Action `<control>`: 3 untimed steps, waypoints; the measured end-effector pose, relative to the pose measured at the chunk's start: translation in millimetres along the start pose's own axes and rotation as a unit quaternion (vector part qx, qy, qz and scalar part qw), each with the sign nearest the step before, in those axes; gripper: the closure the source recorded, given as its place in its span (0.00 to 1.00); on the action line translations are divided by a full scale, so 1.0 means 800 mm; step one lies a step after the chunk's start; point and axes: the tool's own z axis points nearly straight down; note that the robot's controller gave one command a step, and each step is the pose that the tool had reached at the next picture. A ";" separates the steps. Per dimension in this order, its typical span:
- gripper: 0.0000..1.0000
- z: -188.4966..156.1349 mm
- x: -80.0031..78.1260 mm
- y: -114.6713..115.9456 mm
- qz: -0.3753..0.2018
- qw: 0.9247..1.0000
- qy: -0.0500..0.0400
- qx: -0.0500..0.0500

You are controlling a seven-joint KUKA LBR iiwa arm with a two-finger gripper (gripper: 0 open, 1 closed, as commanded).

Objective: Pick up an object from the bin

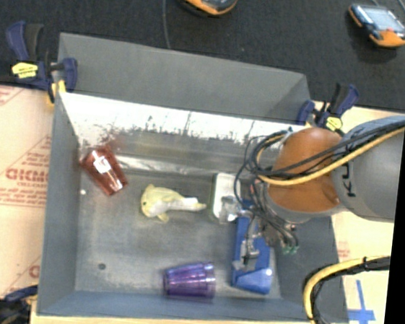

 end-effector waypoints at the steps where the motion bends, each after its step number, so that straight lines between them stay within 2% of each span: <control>1: 0.00 0.028 0.011 0.063 -0.051 0.999 -0.002 0.000; 2: 0.00 0.026 0.035 0.086 -0.006 1.000 -0.001 -0.001; 3: 0.00 -0.024 0.057 0.136 -0.028 1.000 -0.002 -0.001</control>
Offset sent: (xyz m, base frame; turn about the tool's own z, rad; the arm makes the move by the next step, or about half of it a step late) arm -0.0440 0.0631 -0.0194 -0.0062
